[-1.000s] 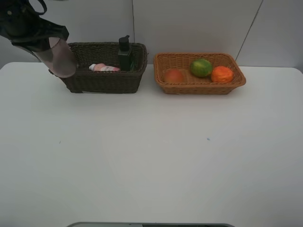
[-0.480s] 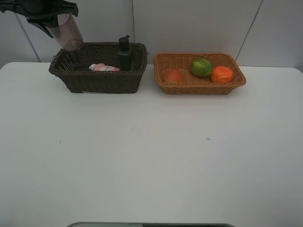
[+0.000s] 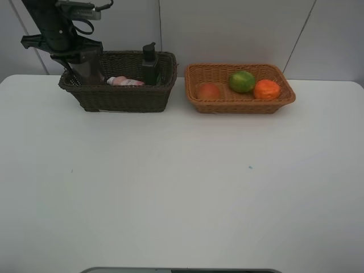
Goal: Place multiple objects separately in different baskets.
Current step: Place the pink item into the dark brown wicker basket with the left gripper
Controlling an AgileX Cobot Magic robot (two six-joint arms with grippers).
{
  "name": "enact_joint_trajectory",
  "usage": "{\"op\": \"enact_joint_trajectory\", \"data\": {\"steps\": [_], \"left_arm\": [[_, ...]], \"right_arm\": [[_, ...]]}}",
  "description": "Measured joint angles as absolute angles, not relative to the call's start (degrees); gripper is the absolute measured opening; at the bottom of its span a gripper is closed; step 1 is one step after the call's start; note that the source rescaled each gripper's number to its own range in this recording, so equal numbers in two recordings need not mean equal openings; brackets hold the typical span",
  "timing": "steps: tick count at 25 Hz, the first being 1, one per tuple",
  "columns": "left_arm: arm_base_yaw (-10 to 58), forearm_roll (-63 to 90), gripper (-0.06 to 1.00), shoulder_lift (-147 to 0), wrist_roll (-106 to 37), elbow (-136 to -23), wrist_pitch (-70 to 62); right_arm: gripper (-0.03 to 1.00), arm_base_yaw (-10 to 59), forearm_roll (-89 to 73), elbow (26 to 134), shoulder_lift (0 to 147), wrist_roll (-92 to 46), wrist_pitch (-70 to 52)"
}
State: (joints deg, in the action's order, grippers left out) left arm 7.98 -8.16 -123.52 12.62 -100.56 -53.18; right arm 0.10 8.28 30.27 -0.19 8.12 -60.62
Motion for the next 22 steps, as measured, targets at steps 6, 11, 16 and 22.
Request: {"op": "enact_joint_trajectory", "data": {"steps": [6,11,16,22], "left_arm": [[7.4,-8.2,0.0,-125.8,12.6,-100.6,-49.4],[7.4,-8.2,0.0,-126.3,12.6,-100.6,-47.6],[7.4,-7.9,0.0,-126.7,12.6,-100.6,-46.1],[7.4,-6.4,0.14,-126.7,11.8,-100.6,-44.3]], "right_arm": [[0.88,0.1,8.3,30.3,-0.2,8.1,-60.6],[0.88,0.1,8.3,30.3,-0.2,8.1,-60.6],[0.88,0.1,8.3,30.3,-0.2,8.1,-60.6],[0.88,0.1,8.3,30.3,-0.2,8.1,-60.6]]}}
